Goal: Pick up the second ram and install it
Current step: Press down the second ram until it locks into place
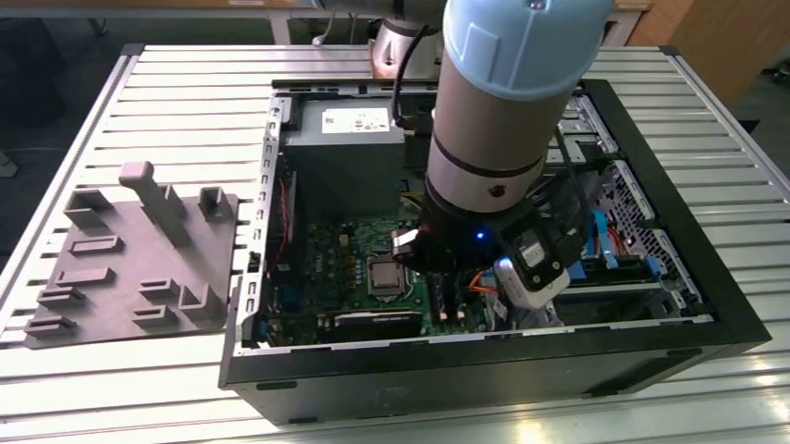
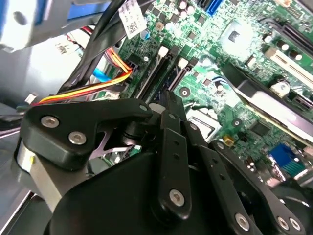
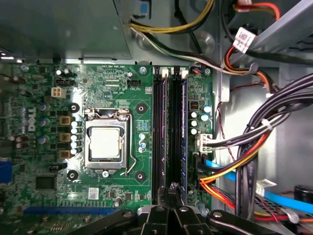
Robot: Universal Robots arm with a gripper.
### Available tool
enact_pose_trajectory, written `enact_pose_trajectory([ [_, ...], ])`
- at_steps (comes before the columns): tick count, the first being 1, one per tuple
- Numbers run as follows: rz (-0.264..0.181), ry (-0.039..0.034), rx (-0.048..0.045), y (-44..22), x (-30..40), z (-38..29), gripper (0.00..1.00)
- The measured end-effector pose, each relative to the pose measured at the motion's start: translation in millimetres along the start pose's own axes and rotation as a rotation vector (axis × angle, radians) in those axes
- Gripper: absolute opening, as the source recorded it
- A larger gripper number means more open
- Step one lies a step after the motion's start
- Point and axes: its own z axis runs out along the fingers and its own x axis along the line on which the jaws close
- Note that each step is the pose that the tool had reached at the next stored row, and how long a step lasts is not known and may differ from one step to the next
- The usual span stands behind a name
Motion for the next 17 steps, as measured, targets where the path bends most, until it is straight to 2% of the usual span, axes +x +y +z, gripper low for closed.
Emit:
enact_pose_trajectory([
  [2,0.0,0.0,0.0,0.2,-0.2,-5.9,0.11],
  [4,0.0,0.0,0.0002,0.3,-0.2,-8.9,0.11],
  [11,0.0,0.0,0.002,1.0,-0.2,-9.1,0.11],
  [17,0.0,0.0,0.0018,6.2,-0.1,-8.8,0.11],
])
